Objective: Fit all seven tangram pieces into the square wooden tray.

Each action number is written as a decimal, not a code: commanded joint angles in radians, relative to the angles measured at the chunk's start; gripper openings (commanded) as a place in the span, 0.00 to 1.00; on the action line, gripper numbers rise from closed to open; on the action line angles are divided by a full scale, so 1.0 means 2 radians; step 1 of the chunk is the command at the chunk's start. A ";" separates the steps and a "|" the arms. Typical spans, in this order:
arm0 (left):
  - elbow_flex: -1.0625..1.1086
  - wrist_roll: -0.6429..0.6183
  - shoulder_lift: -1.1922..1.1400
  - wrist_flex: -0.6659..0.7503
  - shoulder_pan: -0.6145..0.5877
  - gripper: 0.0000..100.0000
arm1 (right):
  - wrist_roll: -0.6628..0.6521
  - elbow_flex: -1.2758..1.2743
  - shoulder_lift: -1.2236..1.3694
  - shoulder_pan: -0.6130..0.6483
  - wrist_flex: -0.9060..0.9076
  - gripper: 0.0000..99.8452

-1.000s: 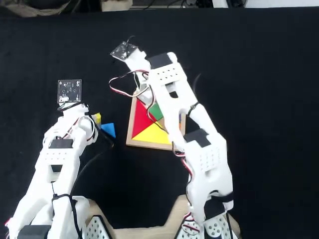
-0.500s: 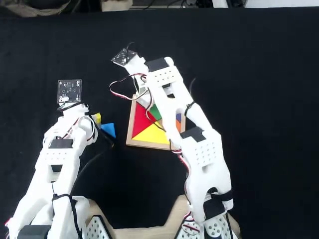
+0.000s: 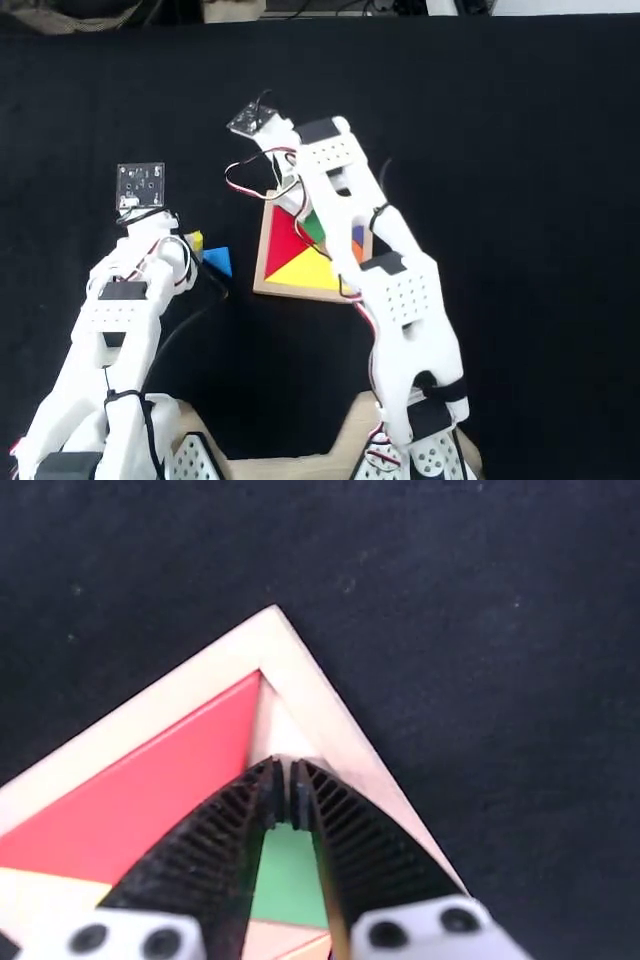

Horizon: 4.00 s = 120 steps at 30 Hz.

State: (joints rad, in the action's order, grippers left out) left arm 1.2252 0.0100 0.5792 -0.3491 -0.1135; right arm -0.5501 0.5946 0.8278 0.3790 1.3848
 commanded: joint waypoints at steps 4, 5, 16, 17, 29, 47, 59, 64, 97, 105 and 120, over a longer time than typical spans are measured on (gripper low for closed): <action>-0.007 0.002 0.005 0.010 0.007 0.19 | -0.008 0.060 0.006 -0.008 0.064 0.01; -0.007 0.002 0.005 0.010 0.007 0.19 | -0.008 0.065 0.008 -0.006 0.065 0.01; -0.005 0.002 0.006 0.010 0.007 0.19 | -0.008 0.081 0.047 0.061 0.071 0.01; -0.005 0.002 0.006 0.010 0.007 0.19 | -0.008 0.086 0.048 0.062 0.072 0.01; -0.008 -0.002 0.005 0.010 0.008 0.19 | -0.006 0.208 0.046 0.035 0.145 0.01; -0.033 0.017 -0.028 0.002 0.028 0.29 | 0.061 0.150 -0.168 -0.038 0.190 0.01; -0.207 -0.189 -0.117 -0.249 0.035 0.29 | 0.147 -0.235 -0.353 -0.139 0.027 0.01; -0.210 -0.285 -0.142 -0.243 0.082 0.29 | 0.147 -0.450 -0.448 -0.148 -0.132 0.01; -0.340 -0.132 -0.309 -0.304 -0.059 0.29 | 0.146 -0.565 -0.375 -0.130 -0.323 0.01; -0.352 -0.081 -0.309 -0.294 -0.026 0.29 | 0.145 -0.565 -0.374 -0.129 -0.324 0.01; -0.505 0.529 -0.316 -0.433 -0.029 0.29 | 0.144 -0.574 -0.374 -0.130 -0.341 0.01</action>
State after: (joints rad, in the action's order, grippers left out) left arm 0.3122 0.8216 -0.0606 -1.1838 -0.1274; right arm -0.2478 -0.5577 0.0836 0.1043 0.7173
